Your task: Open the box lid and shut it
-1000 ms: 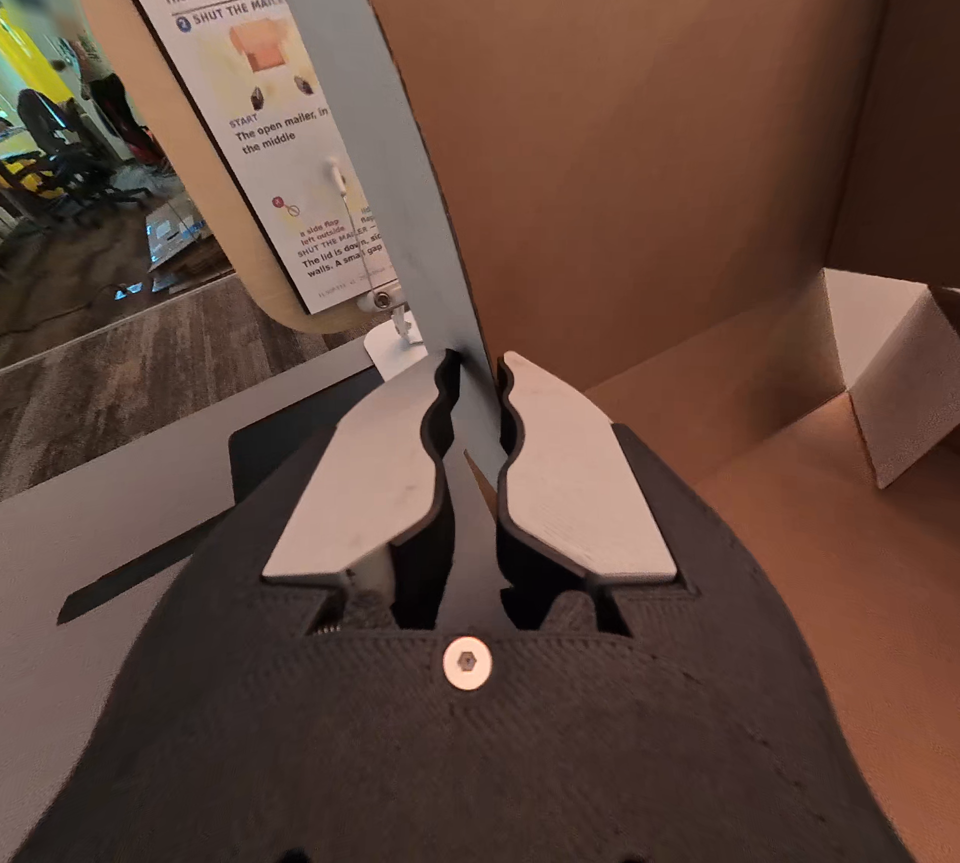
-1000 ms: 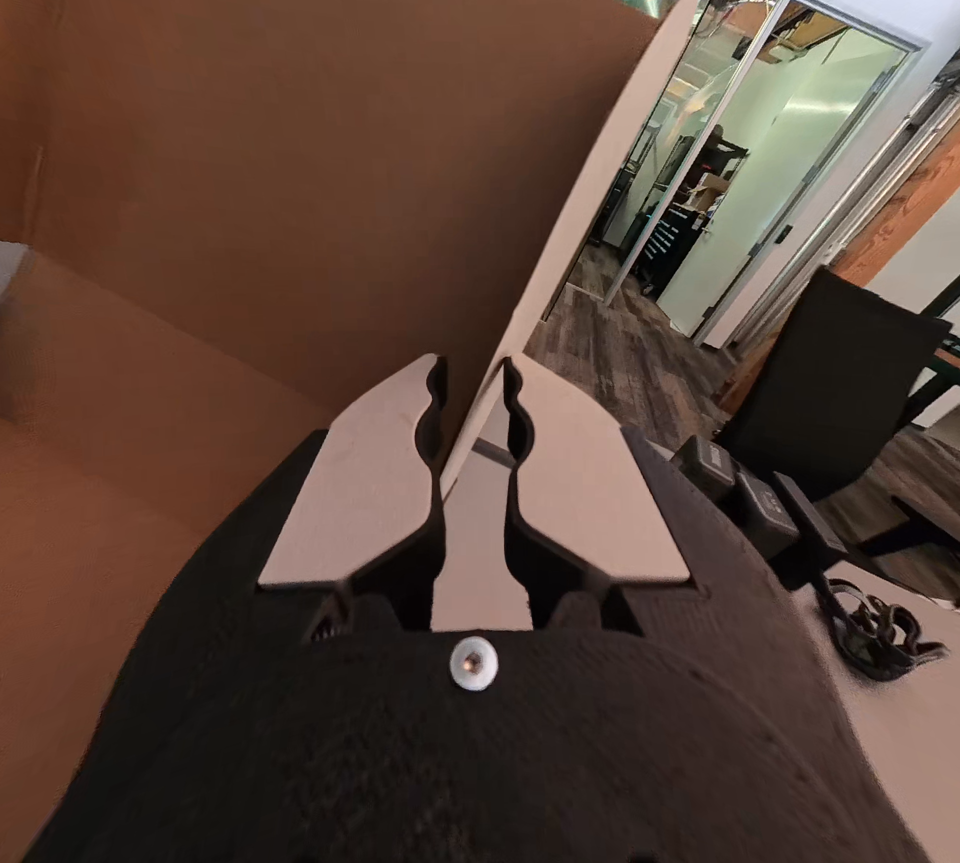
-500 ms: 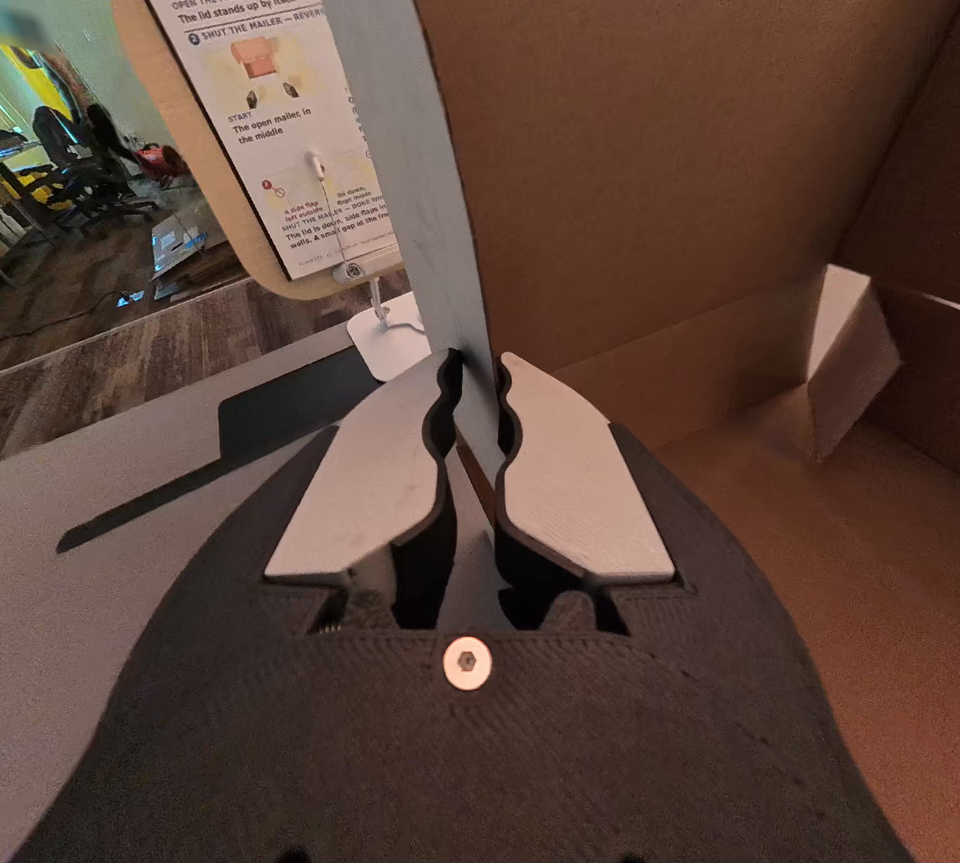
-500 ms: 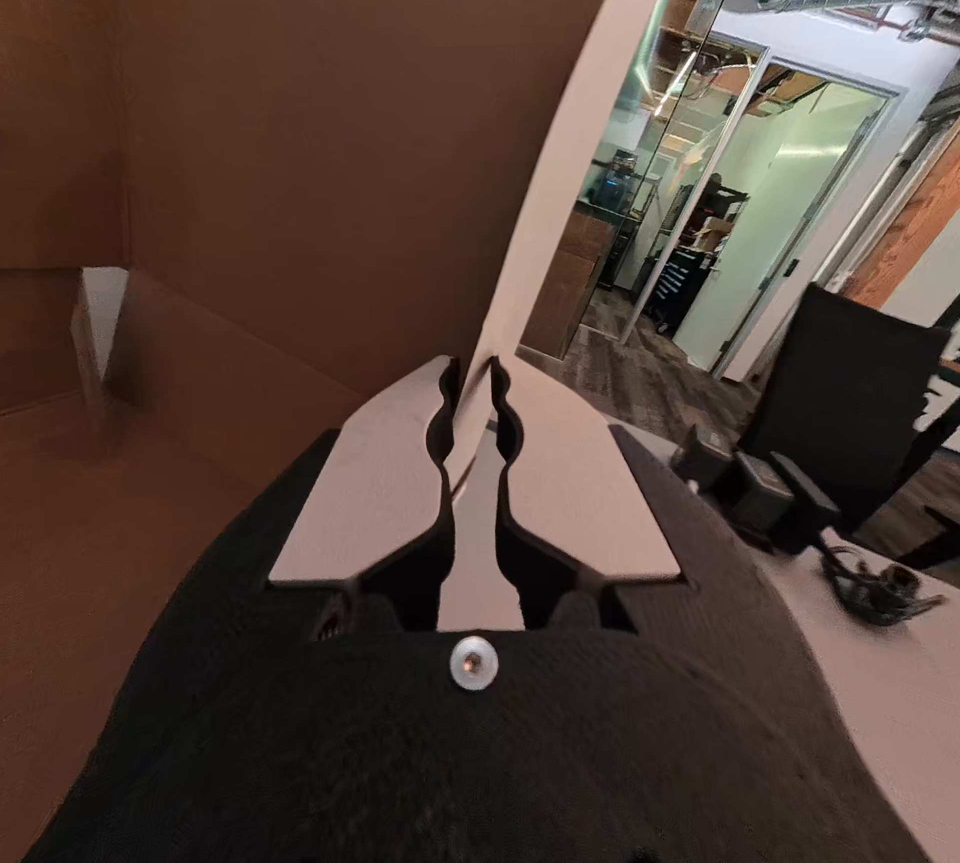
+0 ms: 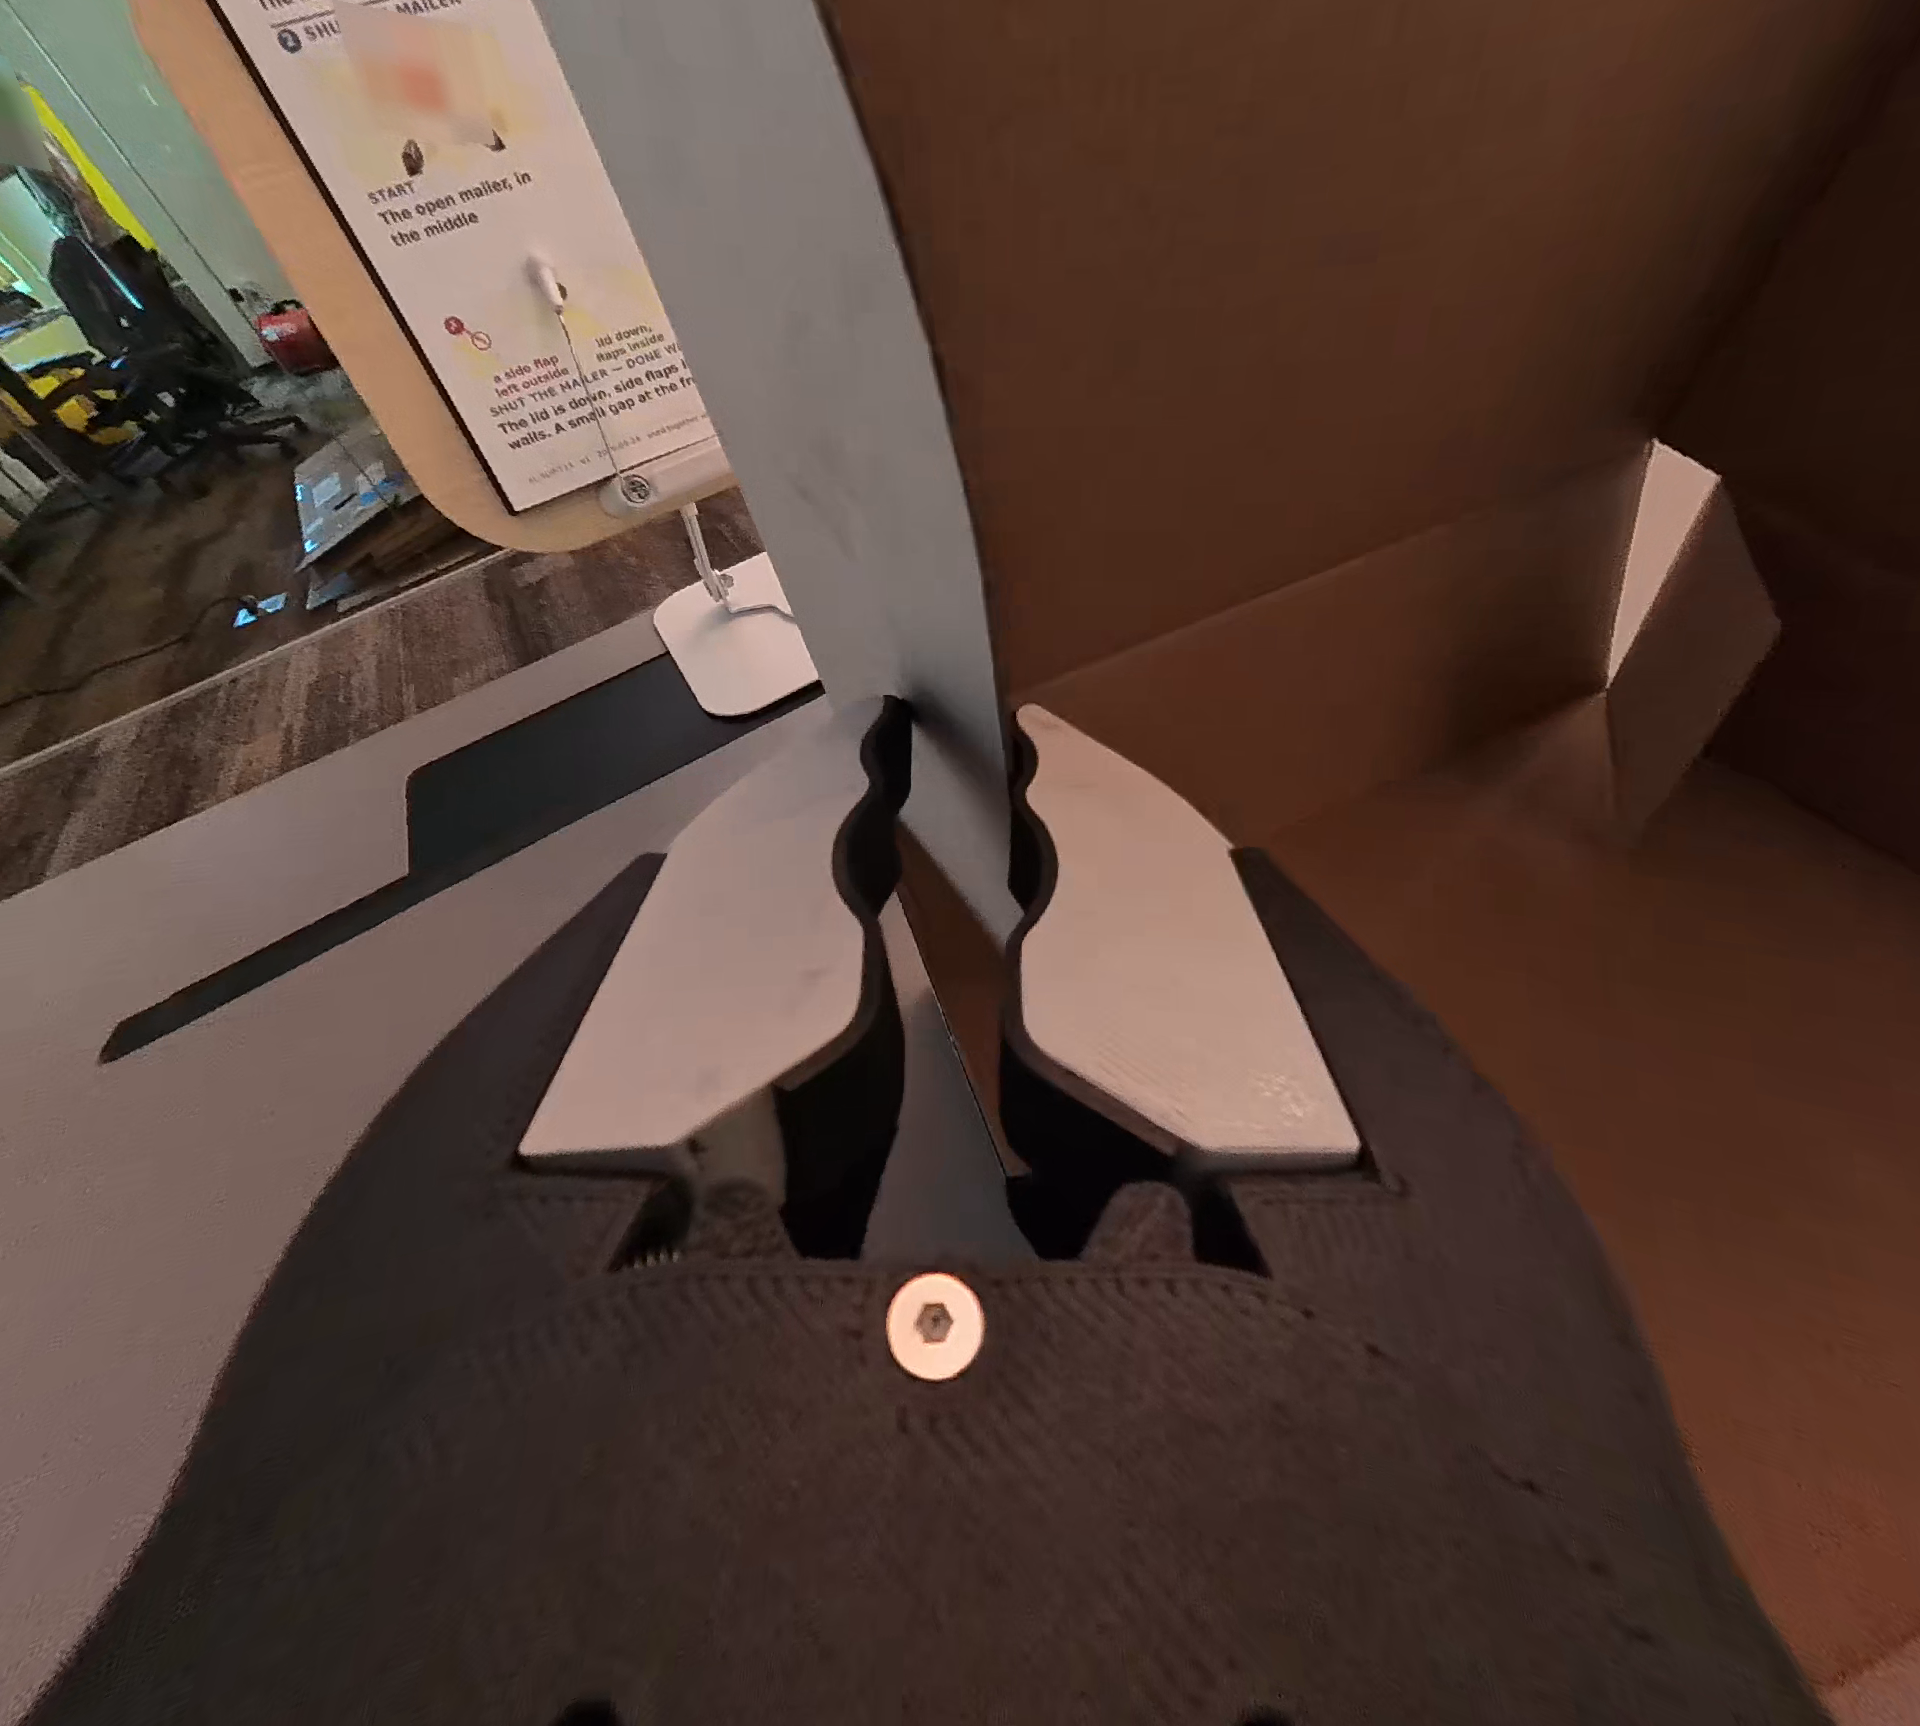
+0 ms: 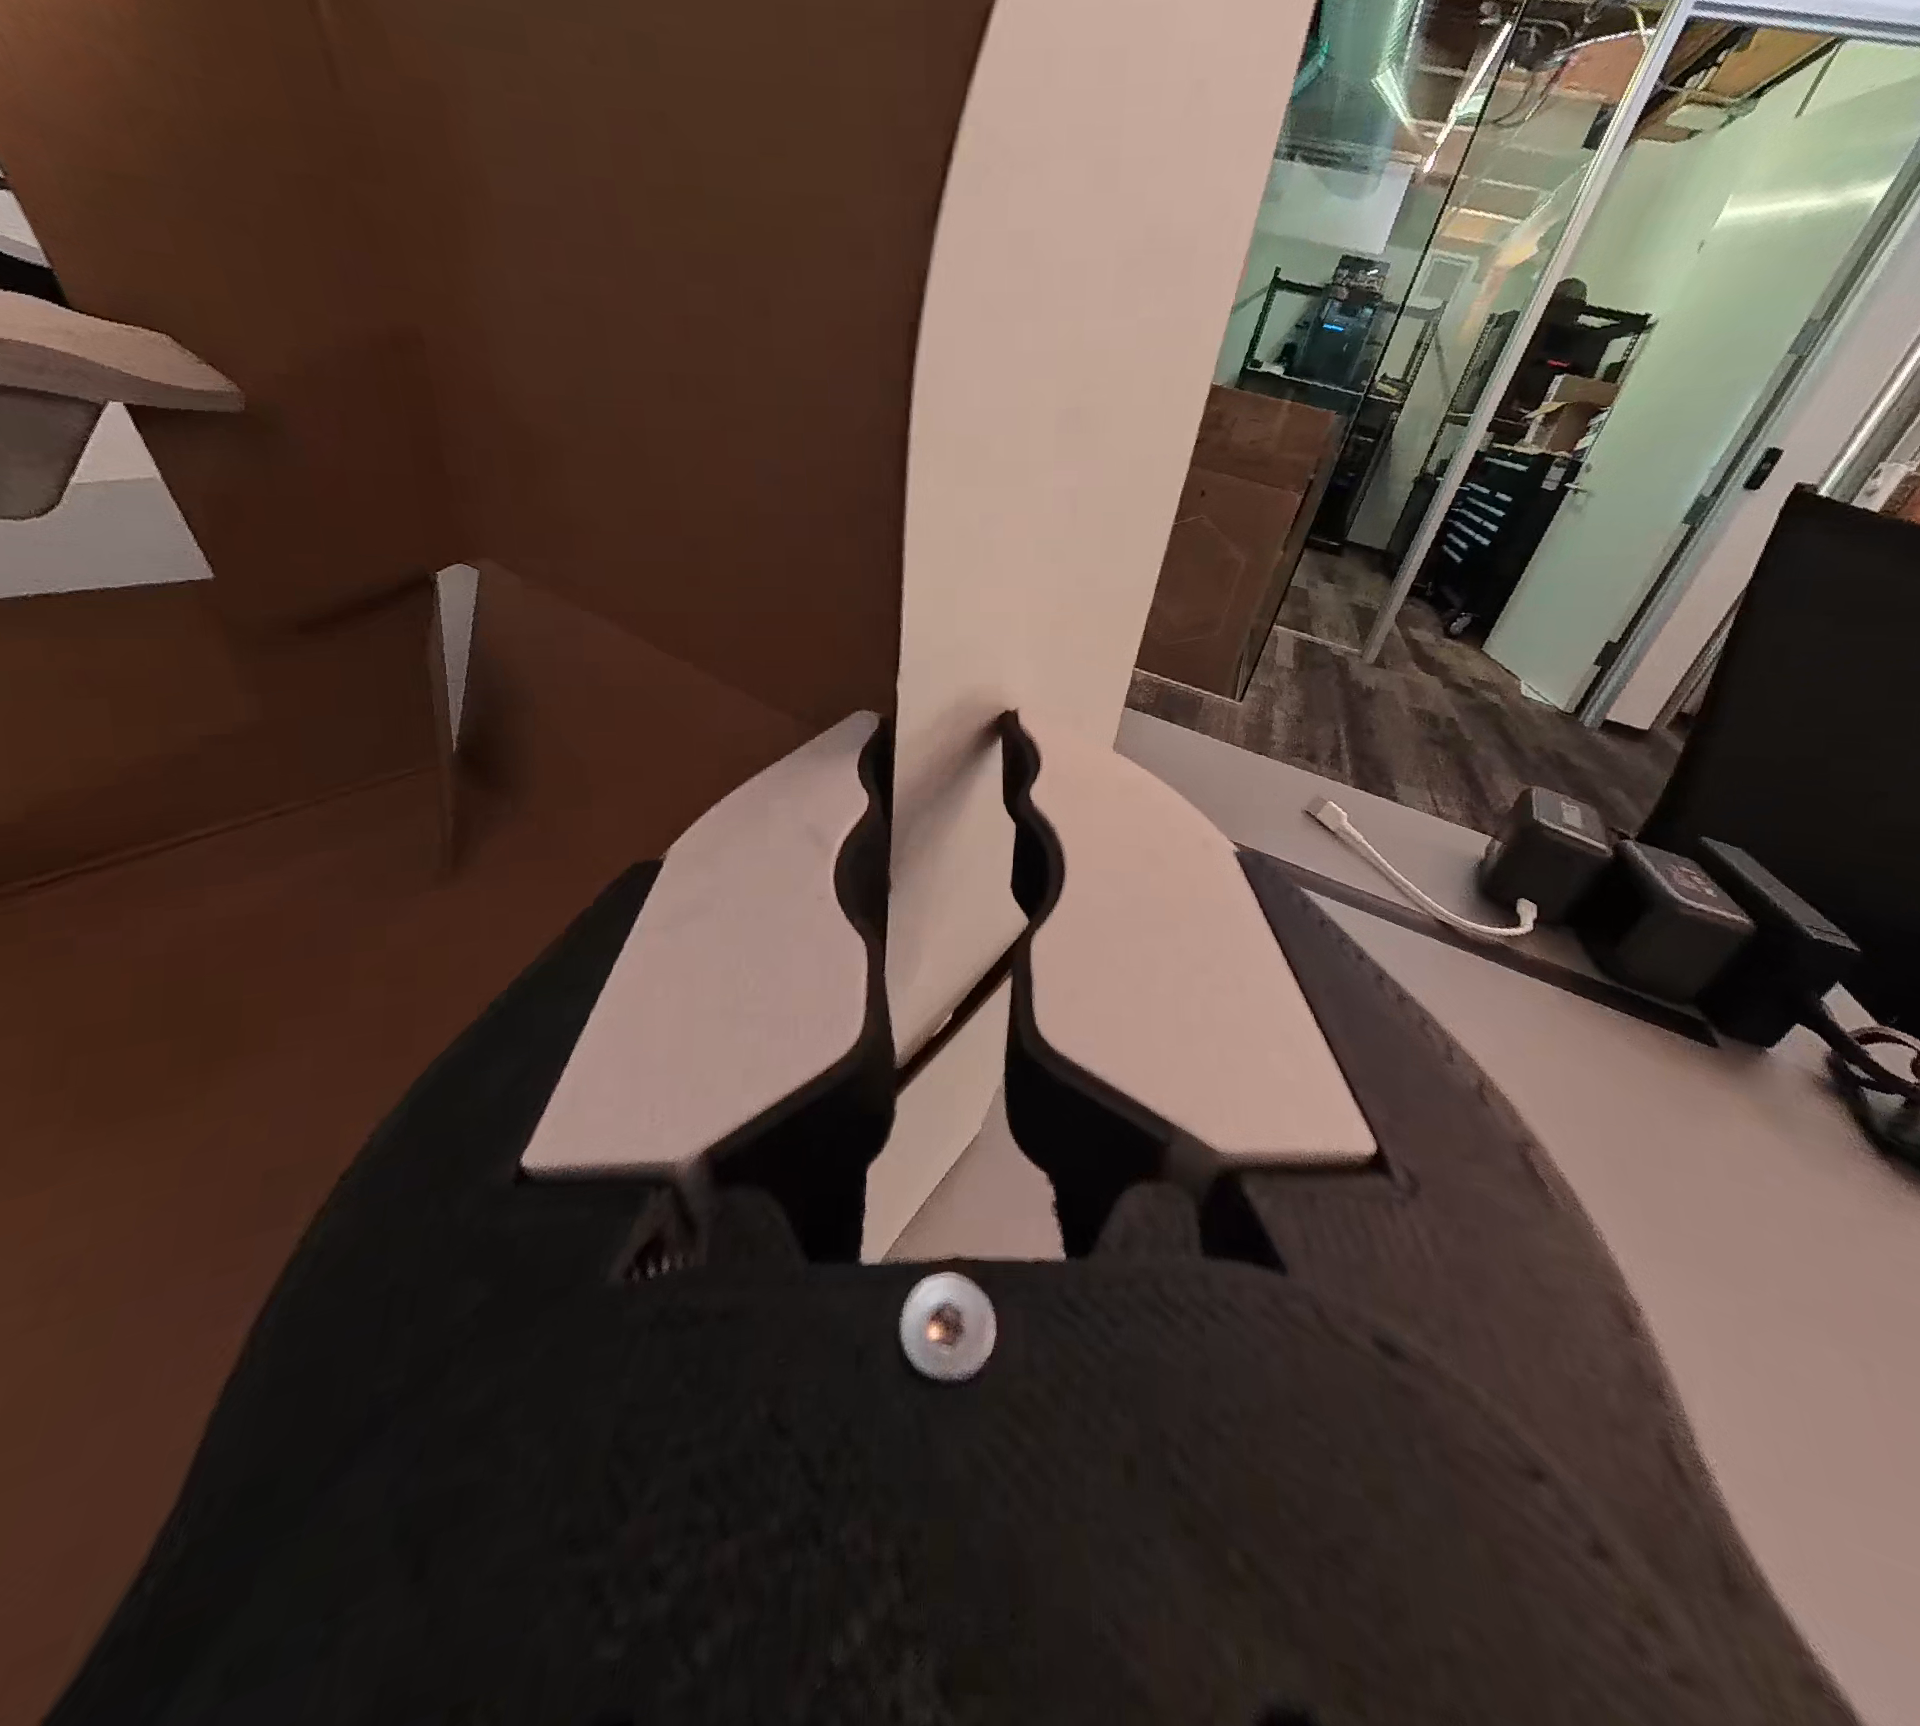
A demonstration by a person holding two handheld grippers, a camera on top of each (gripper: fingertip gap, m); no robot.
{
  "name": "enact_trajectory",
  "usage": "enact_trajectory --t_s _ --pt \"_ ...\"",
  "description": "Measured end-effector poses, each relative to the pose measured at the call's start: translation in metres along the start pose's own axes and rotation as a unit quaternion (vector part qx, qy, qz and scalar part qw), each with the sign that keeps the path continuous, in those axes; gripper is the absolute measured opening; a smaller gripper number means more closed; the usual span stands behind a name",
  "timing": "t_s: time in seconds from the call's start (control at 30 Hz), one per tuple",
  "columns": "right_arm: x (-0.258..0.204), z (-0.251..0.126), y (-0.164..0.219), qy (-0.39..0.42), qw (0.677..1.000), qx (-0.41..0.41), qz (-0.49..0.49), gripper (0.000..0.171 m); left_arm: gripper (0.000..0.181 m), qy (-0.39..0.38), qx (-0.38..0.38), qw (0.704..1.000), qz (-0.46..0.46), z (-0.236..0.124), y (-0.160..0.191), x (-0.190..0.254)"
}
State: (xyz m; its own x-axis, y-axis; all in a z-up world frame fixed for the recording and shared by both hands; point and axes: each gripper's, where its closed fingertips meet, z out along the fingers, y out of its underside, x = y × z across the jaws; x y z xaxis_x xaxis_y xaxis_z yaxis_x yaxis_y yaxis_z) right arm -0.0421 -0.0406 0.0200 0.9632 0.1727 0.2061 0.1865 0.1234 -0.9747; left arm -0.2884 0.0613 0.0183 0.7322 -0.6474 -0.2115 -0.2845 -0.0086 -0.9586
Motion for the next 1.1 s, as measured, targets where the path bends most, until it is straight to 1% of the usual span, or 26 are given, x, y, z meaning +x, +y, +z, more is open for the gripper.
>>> enact_trajectory --t_s 0.2,0.33,0.4,0.47,0.5,0.53,0.57,0.6,0.63,0.7,0.73,0.8,0.87,0.9,0.97,1.1 --pt "-0.008 -0.016 0.010 -0.016 1.000 -0.004 -0.015 0.018 0.016 -0.004 -0.003 1.000 0.017 0.000 0.002 0.003" --pt "-0.007 -0.029 0.005 -0.006 0.999 0.028 -0.045 0.020 0.013 -0.009 0.005 1.000 0.009 -0.002 0.002 -0.002" --pt "-0.002 -0.040 -0.006 0.001 0.997 0.063 -0.045 0.020 0.011 -0.011 0.010 1.000 0.003 -0.002 0.003 -0.007" --pt "0.002 -0.057 -0.026 0.028 0.995 0.083 -0.058 0.020 0.009 -0.012 0.019 1.000 -0.004 -0.003 0.004 -0.010" --pt "-0.007 -0.066 -0.043 0.023 0.992 0.093 -0.076 0.020 0.009 -0.009 0.023 1.000 -0.006 -0.003 0.003 -0.010" --pt "-0.029 -0.071 -0.061 -0.009 0.990 0.099 -0.104 0.020 0.009 -0.008 0.028 1.000 -0.007 -0.004 0.004 -0.011" --pt "-0.060 -0.072 -0.076 -0.062 0.984 0.091 -0.138 0.019 0.008 -0.010 0.030 0.999 -0.007 -0.004 0.004 -0.011" --pt "-0.093 -0.067 -0.084 -0.117 0.976 0.072 -0.172 0.015 0.008 -0.011 0.033 0.999 -0.006 -0.004 0.004 -0.012" --pt "-0.126 -0.057 -0.085 -0.170 0.964 0.044 -0.200 0.017 0.008 -0.013 0.036 0.999 -0.004 -0.005 0.004 -0.012" --pt "-0.179 -0.027 -0.070 -0.273 0.936 -0.027 -0.220 0.022 0.007 -0.021 0.038 0.999 0.003 -0.005 0.004 -0.013" --pt "-0.192 -0.005 -0.059 -0.292 0.931 -0.064 -0.210 0.023 0.007 -0.022 0.040 0.999 0.006 -0.005 0.004 -0.013" --pt "-0.206 0.040 -0.030 -0.306 0.921 -0.153 -0.188 0.025 0.007 -0.023 0.042 0.999 0.008 -0.005 0.004 -0.012" --pt "-0.204 0.080 0.002 -0.283 0.911 -0.244 -0.171 0.026 0.007 -0.025 0.044 0.999 0.009 -0.005 0.003 -0.012" --pt "-0.201 0.096 0.013 -0.271 0.909 -0.271 -0.162 0.027 0.006 -0.025 0.045 0.999 0.008 -0.006 0.003 -0.012" --pt "-0.196 0.124 0.022 -0.246 0.921 -0.274 -0.124 0.029 0.005 -0.026 0.049 0.998 0.006 -0.006 0.003 -0.014" --pt "-0.210 0.139 0.046 -0.268 0.910 -0.316 -0.025 0.031 0.005 -0.016 0.054 0.998 -0.009 -0.006 0.003 -0.014"
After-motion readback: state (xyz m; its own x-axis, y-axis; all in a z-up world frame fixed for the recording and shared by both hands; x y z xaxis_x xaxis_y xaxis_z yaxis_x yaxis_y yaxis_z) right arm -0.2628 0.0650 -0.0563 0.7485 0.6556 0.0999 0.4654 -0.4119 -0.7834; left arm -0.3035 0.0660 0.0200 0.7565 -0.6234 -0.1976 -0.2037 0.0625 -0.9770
